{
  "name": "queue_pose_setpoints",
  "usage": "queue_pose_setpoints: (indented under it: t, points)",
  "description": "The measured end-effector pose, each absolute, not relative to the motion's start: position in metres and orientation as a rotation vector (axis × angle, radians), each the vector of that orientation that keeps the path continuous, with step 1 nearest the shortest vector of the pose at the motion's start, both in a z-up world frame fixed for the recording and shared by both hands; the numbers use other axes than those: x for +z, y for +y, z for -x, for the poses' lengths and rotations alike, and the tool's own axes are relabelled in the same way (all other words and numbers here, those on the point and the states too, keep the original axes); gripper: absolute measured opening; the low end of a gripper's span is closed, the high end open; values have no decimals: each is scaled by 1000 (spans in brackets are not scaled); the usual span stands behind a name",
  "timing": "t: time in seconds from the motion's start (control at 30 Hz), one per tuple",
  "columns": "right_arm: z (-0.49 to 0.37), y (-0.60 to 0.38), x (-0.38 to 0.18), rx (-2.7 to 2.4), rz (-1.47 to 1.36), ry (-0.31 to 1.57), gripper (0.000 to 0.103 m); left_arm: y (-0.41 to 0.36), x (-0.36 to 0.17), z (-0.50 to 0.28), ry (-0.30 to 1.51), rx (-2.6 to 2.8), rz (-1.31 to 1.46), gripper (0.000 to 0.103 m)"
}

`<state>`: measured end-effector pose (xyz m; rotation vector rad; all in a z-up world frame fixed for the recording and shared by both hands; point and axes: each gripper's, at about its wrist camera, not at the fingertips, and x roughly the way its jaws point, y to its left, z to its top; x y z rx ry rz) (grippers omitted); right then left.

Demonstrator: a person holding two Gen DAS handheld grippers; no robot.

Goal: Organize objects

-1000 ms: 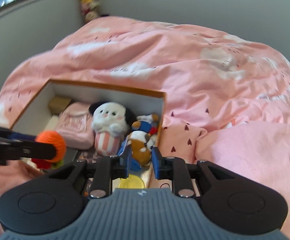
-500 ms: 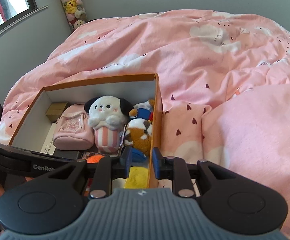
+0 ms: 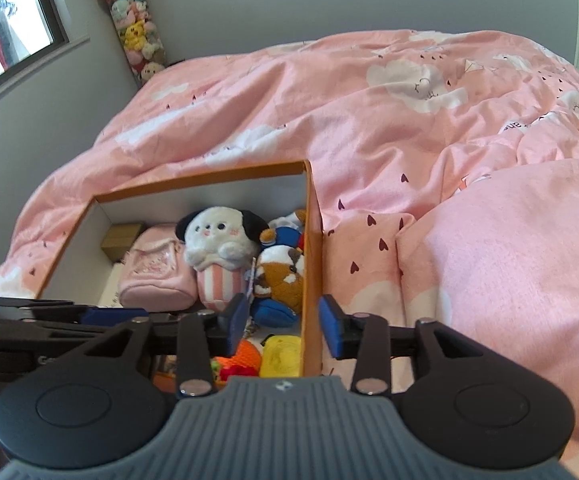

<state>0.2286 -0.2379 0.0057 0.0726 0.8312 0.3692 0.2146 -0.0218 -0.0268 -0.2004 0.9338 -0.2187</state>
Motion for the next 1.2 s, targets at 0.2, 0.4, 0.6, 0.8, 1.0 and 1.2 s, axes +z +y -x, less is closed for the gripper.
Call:
queue_pose_setpoints:
  t: [0.2, 0.4, 0.6, 0.8, 1.0, 1.2]
  points:
    - [-211, -235, 20, 379, -104, 785, 62, -10, 10, -183, 796, -127, 152, 72]
    - [-185, -225, 43, 410, -99, 690, 77, 8, 42, -138, 598, -40, 159, 88]
    - [-154, -209, 65, 451, -87, 555, 88, 21, 58, -101, 464, 95, 137, 101]
    - [-120, -187, 69, 450, -36, 430, 98, 24, 45, -86, 444, 170, 94, 101]
    - [-106, -171, 45, 451, -7, 489, 101, 28, 13, -80, 516, 172, 132, 100]
    - [-113, -173, 15, 403, 0, 592, 101, 27, -4, -76, 549, 176, 115, 101]
